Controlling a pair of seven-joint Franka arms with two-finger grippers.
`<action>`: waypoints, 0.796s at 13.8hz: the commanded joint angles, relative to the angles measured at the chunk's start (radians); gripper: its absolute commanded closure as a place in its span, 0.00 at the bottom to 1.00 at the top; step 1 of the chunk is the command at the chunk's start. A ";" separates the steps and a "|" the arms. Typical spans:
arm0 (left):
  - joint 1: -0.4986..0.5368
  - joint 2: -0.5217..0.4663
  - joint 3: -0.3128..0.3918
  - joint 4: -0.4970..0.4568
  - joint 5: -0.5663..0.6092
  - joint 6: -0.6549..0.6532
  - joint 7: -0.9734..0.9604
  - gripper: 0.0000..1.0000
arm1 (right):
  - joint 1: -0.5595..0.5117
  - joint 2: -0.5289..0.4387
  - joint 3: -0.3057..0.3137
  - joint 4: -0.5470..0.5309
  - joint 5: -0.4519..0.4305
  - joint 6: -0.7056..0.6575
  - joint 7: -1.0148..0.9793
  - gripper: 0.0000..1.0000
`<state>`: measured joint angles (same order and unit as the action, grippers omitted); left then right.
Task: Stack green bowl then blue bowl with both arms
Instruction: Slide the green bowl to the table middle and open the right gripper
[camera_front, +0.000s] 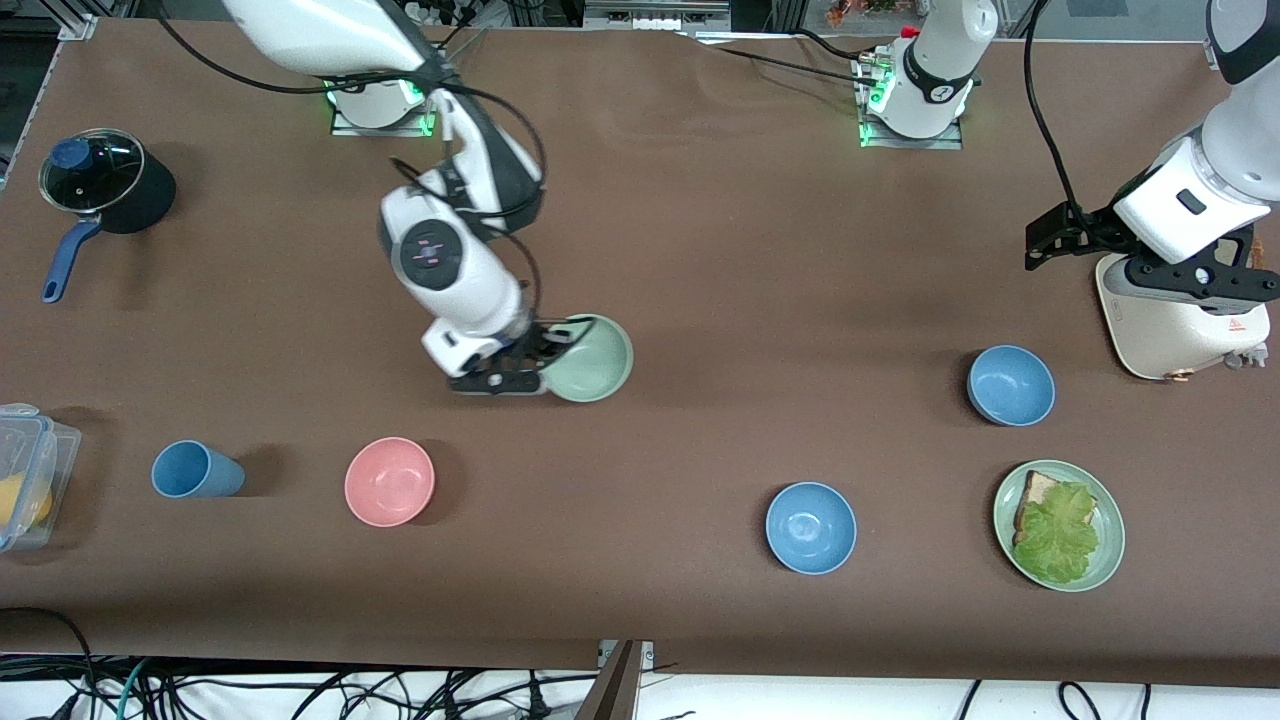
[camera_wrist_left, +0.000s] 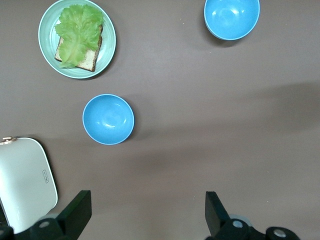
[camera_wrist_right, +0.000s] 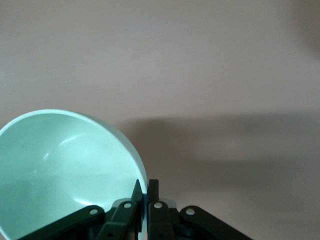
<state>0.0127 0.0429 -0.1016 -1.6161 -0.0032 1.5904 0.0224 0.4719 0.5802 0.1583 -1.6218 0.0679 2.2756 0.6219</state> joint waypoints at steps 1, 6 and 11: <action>0.000 0.008 -0.003 0.030 0.026 -0.024 0.007 0.00 | 0.095 0.189 -0.005 0.253 -0.014 -0.024 0.134 1.00; -0.005 0.011 -0.001 0.030 0.026 -0.018 -0.001 0.00 | 0.223 0.313 -0.043 0.373 -0.069 -0.044 0.200 1.00; -0.005 0.012 -0.001 0.030 0.026 -0.018 0.001 0.00 | 0.241 0.346 -0.060 0.372 -0.076 0.016 0.200 1.00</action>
<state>0.0126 0.0443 -0.1020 -1.6158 -0.0032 1.5904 0.0224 0.7051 0.9052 0.1075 -1.2843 0.0097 2.2859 0.8053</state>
